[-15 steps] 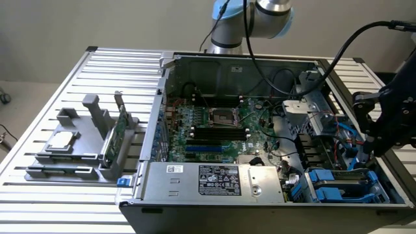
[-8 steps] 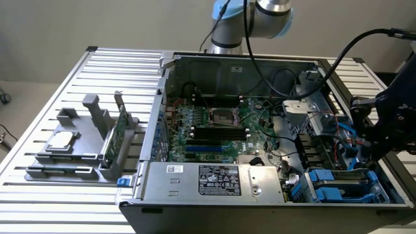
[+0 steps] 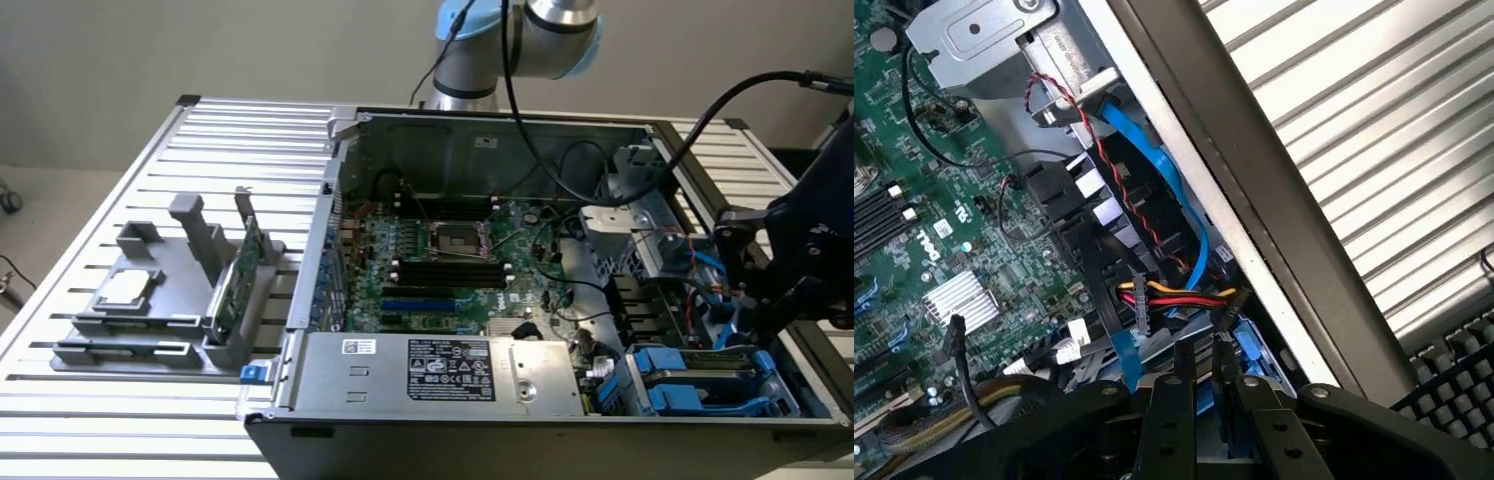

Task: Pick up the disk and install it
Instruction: 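Insert the first disk wire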

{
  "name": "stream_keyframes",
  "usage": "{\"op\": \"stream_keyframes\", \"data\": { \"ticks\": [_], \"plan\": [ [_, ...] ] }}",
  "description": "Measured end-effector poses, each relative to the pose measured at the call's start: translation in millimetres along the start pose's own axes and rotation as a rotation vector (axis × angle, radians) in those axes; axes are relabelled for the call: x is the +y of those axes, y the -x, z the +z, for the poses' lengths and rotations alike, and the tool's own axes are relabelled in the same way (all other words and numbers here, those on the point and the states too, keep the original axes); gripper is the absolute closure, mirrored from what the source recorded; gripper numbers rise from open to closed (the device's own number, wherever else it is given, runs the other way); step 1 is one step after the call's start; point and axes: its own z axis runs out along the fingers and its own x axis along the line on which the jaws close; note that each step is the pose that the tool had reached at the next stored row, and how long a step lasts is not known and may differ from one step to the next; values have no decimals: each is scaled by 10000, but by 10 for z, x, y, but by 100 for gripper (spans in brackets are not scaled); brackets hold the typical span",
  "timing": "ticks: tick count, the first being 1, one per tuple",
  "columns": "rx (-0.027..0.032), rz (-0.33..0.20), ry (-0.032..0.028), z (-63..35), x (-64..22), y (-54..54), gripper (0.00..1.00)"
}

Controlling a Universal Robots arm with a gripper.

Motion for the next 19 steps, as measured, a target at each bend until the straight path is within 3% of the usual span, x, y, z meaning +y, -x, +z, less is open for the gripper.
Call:
{"op": "stream_keyframes", "data": {
  "ticks": [7,17,19],
  "plan": [
    [-16,594,-25,46,-11,7,78],
    [15,703,16,56,33,127,78],
    [43,704,15,57,23,156,78]
  ]
}}
